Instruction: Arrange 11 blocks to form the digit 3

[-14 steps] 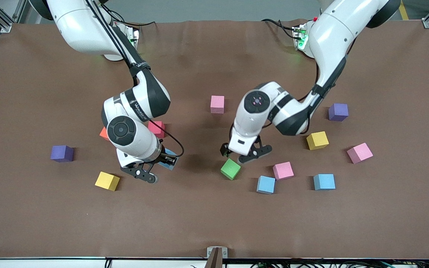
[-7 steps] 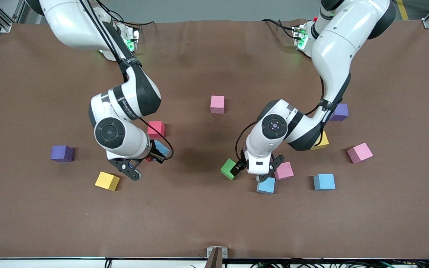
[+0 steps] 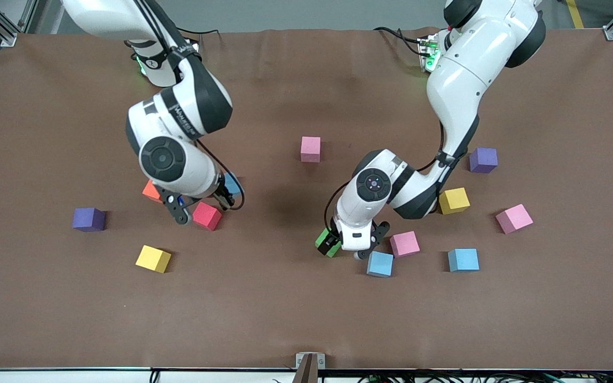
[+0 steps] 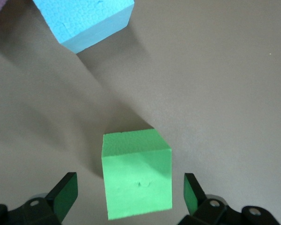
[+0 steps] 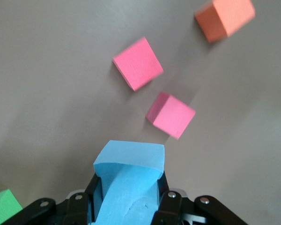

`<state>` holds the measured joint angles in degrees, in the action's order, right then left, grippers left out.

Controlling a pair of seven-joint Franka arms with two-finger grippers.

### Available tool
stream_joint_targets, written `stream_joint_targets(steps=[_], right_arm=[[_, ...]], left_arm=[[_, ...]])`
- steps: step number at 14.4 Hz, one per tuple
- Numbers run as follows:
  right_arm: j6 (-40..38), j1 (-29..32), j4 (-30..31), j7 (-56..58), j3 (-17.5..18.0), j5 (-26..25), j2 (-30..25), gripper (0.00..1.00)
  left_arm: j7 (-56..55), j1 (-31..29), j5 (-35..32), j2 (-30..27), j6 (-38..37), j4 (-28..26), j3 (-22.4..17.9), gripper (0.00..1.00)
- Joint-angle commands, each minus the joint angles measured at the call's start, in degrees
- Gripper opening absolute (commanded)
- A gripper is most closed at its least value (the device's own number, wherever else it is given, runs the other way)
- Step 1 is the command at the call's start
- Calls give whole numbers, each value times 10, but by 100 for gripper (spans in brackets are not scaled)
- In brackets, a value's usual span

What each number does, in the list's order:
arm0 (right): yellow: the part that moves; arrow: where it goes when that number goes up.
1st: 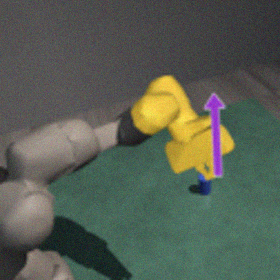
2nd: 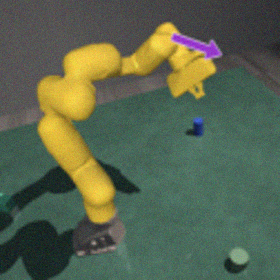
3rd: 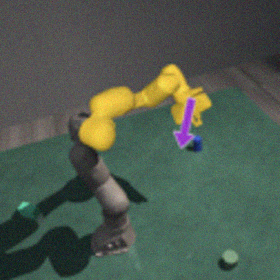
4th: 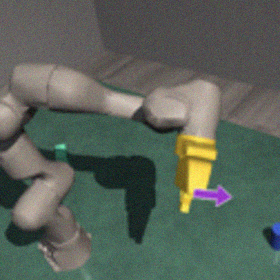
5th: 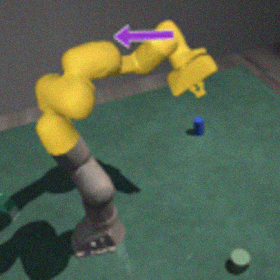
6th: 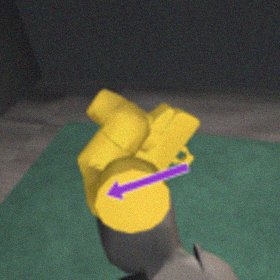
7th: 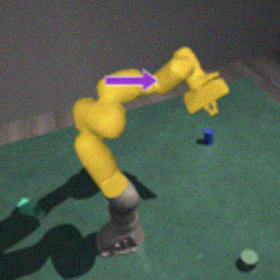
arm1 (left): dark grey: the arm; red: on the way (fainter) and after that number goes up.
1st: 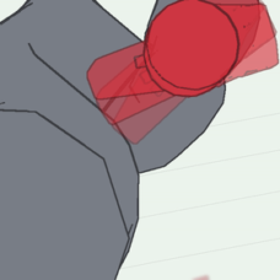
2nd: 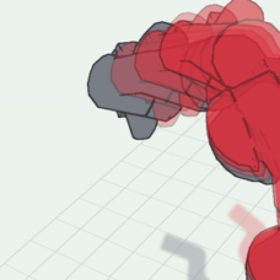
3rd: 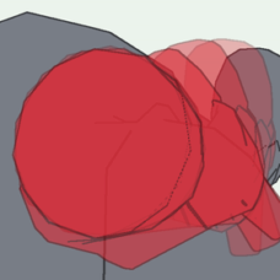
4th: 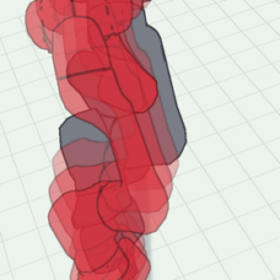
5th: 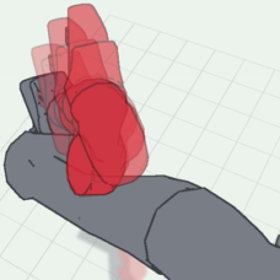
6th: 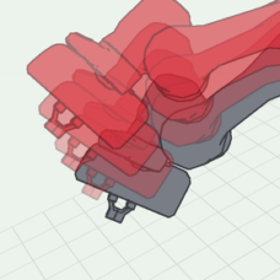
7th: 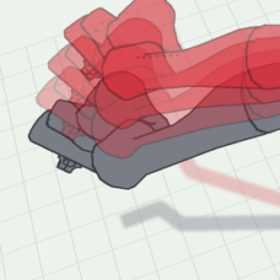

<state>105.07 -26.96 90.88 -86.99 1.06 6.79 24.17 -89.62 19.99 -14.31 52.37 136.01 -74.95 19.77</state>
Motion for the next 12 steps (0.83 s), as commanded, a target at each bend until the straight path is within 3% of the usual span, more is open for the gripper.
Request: stream_joint_targets(steps=[1,4,5,8,9,12], right_arm=[[93,-16,140,-112,8,35,-64,0],[203,-71,216,-223,7,35,-73,0],[224,-71,238,-230,8,35,-76,0],[283,-72,298,-264,10,40,-83,0],[298,-74,307,-281,22,46,-83,0],[300,-82,318,-324,38,51,-83,0]], left_arm=[[-20,27,8,26,22,37,-28,100],[-21,27,8,35,29,36,-31,100],[-21,28,7,40,29,33,-32,95],[-69,37,1,28,22,17,-32,43],[-107,35,-1,21,20,11,-32,31],[-218,26,-1,-53,16,-88,-31,17]])
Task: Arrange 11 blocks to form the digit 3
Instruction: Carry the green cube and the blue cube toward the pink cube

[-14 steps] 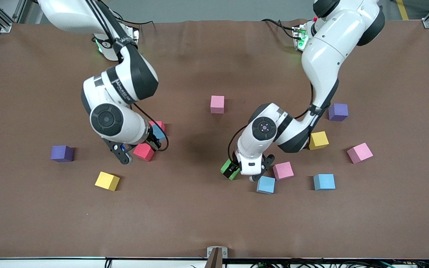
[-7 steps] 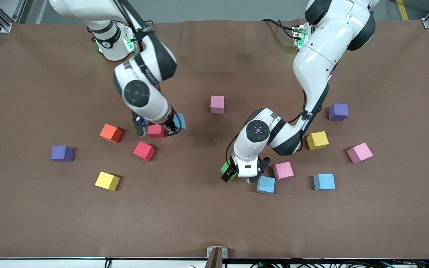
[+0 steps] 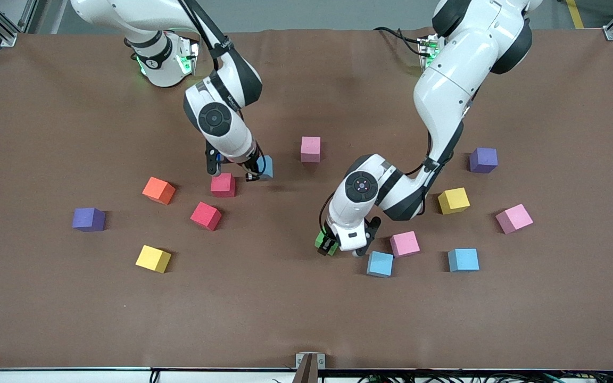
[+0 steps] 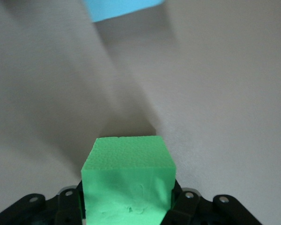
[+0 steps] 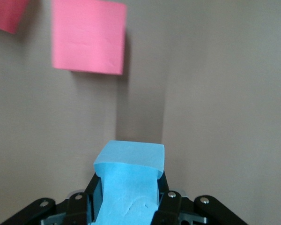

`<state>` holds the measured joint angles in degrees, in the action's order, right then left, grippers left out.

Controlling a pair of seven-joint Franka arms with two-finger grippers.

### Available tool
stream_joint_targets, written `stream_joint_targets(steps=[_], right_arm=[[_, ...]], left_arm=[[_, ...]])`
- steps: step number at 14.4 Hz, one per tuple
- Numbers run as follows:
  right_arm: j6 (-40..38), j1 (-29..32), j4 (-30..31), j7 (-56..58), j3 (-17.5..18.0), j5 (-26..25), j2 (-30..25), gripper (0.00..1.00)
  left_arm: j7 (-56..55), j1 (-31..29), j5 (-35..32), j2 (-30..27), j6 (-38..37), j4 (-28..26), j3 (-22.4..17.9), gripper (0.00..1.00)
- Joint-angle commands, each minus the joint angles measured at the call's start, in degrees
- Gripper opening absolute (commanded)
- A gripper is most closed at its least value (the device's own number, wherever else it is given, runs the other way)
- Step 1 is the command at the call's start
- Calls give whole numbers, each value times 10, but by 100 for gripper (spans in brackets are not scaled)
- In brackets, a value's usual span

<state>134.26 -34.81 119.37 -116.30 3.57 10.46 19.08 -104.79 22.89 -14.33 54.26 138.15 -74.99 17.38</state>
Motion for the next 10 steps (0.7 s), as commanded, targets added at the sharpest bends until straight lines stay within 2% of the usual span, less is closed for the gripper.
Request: stream_joint_targets(steps=[1,2,4,7,8,10], right_arm=[[9,-11,36,-45,15,14,-32,0],[10,-18,36,-59,15,14,-32,0],[11,-26,37,-68,15,14,-32,0],[40,-49,38,-91,15,14,-23,0],[49,-53,43,-98,15,14,-22,0],[58,-59,46,-101,15,14,-21,0]], left_arm=[[-89,-4,-2,-101,0,-129,-7,17],[-112,-2,-1,-134,7,-174,-7,20],[-177,-1,-2,-204,41,-280,-6,19],[-261,-2,-2,-293,154,-448,-6,17],[-285,0,-1,-304,192,-488,-6,17],[-322,4,-2,-320,213,-530,-4,17]])
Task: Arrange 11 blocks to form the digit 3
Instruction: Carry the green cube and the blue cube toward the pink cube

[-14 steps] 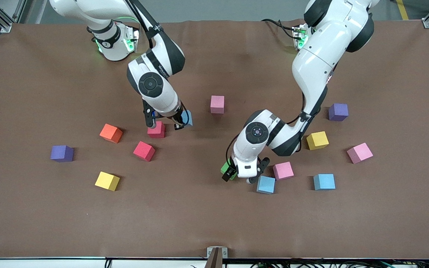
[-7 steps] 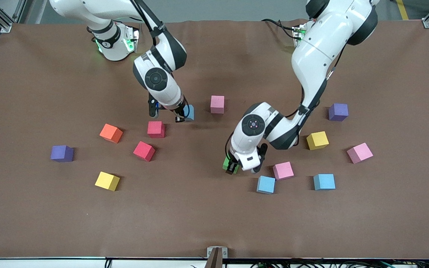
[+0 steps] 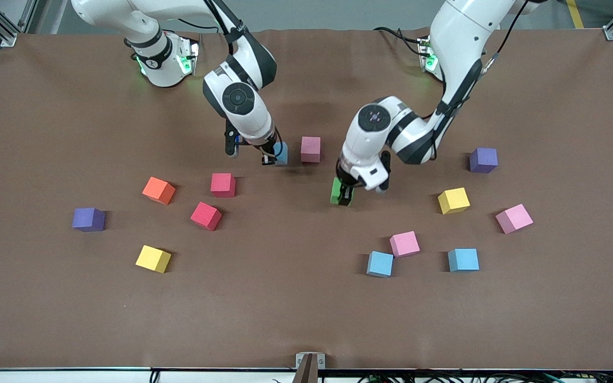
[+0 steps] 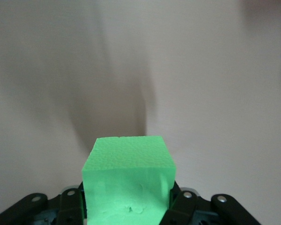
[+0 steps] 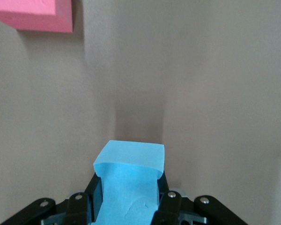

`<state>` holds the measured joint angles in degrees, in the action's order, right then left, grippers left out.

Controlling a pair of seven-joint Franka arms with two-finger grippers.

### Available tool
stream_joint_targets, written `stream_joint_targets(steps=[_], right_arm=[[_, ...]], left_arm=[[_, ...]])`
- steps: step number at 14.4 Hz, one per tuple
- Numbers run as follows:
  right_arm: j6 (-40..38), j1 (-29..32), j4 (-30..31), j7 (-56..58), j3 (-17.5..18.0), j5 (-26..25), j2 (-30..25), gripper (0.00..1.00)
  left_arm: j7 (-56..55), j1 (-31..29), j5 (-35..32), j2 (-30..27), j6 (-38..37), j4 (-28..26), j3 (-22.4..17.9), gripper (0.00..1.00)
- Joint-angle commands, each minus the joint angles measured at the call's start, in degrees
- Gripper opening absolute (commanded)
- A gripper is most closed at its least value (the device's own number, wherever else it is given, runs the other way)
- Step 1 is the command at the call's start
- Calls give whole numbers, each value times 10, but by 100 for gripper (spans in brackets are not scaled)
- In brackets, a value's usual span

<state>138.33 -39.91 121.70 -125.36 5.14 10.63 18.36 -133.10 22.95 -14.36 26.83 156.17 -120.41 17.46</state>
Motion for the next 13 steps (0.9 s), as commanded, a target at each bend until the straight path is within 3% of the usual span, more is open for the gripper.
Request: stream_joint_targets(steps=[1,13], right_arm=[[25,-12,25,-21,0,12,-13,0],[80,-40,25,-60,0,10,21,1]], left_arm=[[-64,5,-1,-49,33,-84,-4,17],[-240,93,0,-30,-1,-80,-4,18]])
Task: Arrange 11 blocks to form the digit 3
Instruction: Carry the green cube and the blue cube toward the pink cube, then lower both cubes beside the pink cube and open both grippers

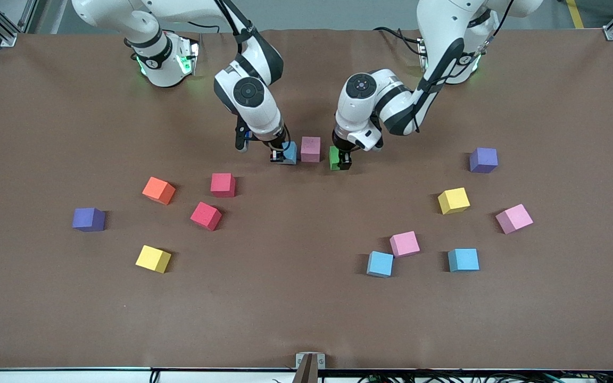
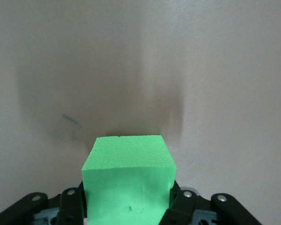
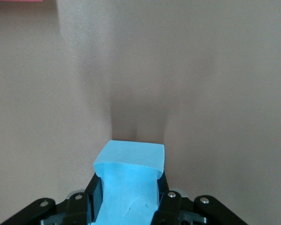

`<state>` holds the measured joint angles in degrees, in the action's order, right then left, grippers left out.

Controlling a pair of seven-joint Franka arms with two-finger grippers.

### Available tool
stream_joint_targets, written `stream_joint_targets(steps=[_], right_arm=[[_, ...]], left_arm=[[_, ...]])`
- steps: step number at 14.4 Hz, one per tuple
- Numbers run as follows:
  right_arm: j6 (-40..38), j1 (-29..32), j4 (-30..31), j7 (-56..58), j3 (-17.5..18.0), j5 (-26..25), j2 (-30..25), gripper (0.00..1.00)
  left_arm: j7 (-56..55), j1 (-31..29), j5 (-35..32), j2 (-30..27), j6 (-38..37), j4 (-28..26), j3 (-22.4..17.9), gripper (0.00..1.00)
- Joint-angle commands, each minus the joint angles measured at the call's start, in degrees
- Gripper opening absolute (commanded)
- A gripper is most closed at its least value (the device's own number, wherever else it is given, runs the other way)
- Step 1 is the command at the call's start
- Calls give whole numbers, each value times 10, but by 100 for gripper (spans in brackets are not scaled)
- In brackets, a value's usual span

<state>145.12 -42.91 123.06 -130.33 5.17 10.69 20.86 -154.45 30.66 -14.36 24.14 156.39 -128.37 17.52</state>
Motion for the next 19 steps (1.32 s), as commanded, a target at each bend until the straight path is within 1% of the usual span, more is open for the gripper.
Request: stream_joint_targets(steps=[1,4,8,11,19], right_arm=[[12,-10,11,-11,-2,8,-3,1],[12,-12,10,-11,-2,8,3,1],[12,-16,8,-12,-2,8,8,2],[12,-18,7,-12,-2,8,10,2],[13,-22,4,-21,-2,10,11,2]], left_arm=[[-32,17,0,-2,-4,1,-4,18],[-44,31,0,3,-3,7,-5,18],[-46,33,0,21,-3,26,-6,18],[-53,44,0,25,-3,27,-6,18],[-55,46,-1,27,-4,19,-6,18]])
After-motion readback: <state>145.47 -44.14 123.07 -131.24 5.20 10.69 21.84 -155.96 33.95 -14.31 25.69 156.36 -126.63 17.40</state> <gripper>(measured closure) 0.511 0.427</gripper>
